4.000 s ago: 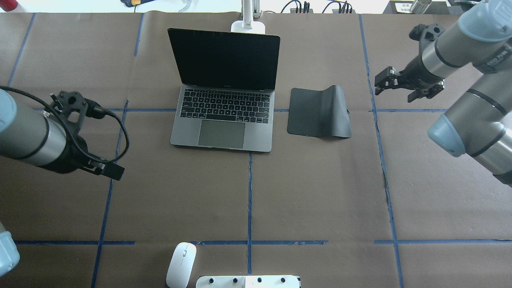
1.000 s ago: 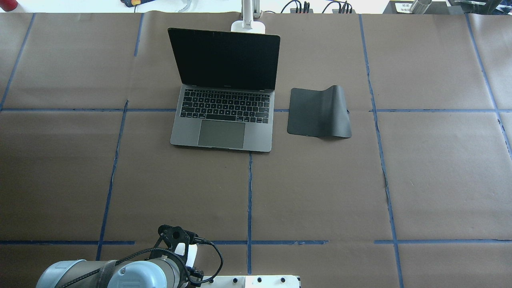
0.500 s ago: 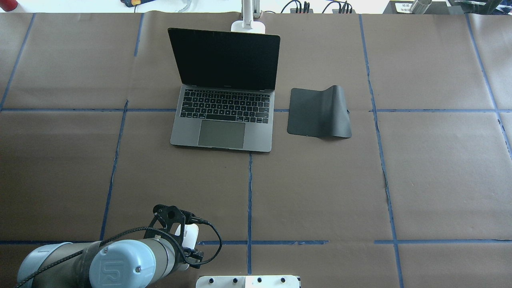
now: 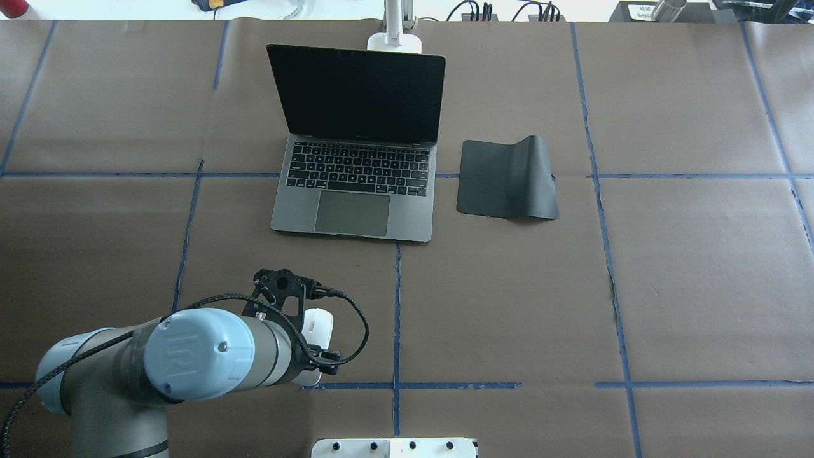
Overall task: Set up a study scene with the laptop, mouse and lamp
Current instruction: 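Carry the white mouse with the left gripper onto the mouse pad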
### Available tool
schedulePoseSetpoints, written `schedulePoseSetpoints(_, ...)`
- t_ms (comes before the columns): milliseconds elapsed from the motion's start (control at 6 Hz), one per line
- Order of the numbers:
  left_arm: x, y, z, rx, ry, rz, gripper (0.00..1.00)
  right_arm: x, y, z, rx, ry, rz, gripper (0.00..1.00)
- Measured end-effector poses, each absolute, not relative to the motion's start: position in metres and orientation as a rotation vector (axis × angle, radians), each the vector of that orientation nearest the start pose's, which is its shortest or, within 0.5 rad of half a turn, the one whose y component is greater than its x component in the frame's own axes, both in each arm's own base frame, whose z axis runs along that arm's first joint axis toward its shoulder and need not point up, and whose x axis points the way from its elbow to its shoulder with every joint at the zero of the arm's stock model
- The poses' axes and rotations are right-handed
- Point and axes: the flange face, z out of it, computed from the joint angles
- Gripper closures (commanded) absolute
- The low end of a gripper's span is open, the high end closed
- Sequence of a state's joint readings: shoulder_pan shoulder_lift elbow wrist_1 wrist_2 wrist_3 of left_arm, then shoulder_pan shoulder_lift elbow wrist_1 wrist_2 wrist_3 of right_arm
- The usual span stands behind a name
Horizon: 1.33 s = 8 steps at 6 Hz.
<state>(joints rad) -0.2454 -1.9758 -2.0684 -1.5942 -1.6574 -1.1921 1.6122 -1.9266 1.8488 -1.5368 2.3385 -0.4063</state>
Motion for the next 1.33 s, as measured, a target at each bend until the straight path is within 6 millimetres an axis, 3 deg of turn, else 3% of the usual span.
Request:
schedulePoseSetpoints(333,0.537,-0.3,0.195,0.239,0.905,0.133,0.84,0.08,-0.335,0.676,0.083,-0.766,-0.291,0.0)
schedulePoseSetpoints(667,0.58,-0.341,0.159,0.252,0.892,0.098,0.84,0.081,-0.347,0.667,0.062,-0.766,-0.216,0.0)
schedulePoseSetpoints(833,0.598,-0.363,0.137,0.259,0.885,0.077,0.85,0.081,-0.353,0.662,0.064,-0.766,-0.199,0.0)
schedulePoseSetpoints(1333,0.677,-0.447,0.054,0.261,0.85,0.002,0.86,0.081,-0.357,0.659,0.068,-0.765,-0.19,0.0)
